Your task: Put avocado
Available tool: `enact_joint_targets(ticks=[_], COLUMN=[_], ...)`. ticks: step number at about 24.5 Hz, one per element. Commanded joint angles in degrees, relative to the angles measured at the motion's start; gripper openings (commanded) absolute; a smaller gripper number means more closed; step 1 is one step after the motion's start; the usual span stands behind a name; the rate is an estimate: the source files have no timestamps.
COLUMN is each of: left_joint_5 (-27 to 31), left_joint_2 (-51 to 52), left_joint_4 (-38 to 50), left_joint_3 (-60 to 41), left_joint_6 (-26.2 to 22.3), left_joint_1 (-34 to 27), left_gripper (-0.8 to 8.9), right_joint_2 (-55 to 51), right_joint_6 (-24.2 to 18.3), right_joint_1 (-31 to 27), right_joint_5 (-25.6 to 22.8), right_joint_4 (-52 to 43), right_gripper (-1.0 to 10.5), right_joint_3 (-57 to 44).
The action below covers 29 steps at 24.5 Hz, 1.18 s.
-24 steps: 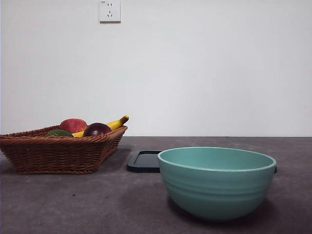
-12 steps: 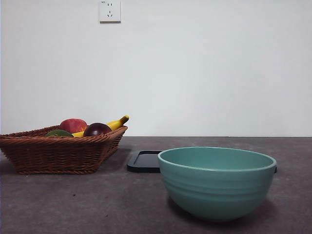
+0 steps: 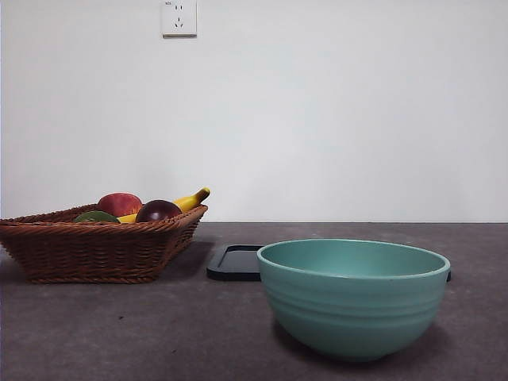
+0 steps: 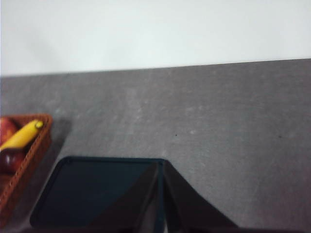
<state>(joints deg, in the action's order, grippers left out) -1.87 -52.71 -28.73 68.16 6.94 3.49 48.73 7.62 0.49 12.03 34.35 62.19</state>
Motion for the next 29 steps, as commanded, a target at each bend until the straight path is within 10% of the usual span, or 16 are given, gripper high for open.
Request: enact_joint_targets(ticks=[1, 19, 24, 29], left_joint_5=[-0.3, -4.6, -4.6, -4.6], left_joint_2=[-2.8, -11.0, -11.0, -11.0], left_joint_4=[-1.5, -6.0, -5.9, -6.0], left_joint_3=[1.3, 1.3, 1.3, 1.3], left_joint_6=[-3.1, -7.8, -7.8, -7.6], left_joint_1=[1.4, 10.2, 10.2, 10.2], left_gripper=[0.08, 0.1, 5.36, 5.61], right_joint_2=[3.4, 9.2, 9.2, 9.2], right_joint_6=[-6.0, -12.4, -11.0, -11.1], right_joint_1=[0.9, 7.0, 7.0, 7.0], right_joint_5=[0.2, -0.3, -3.7, -4.9], right_joint_4=[0.5, 3.5, 3.4, 3.4], right_gripper=[0.1, 0.1, 5.5, 6.5], right_joint_3=[2.9, 3.5, 3.5, 3.5])
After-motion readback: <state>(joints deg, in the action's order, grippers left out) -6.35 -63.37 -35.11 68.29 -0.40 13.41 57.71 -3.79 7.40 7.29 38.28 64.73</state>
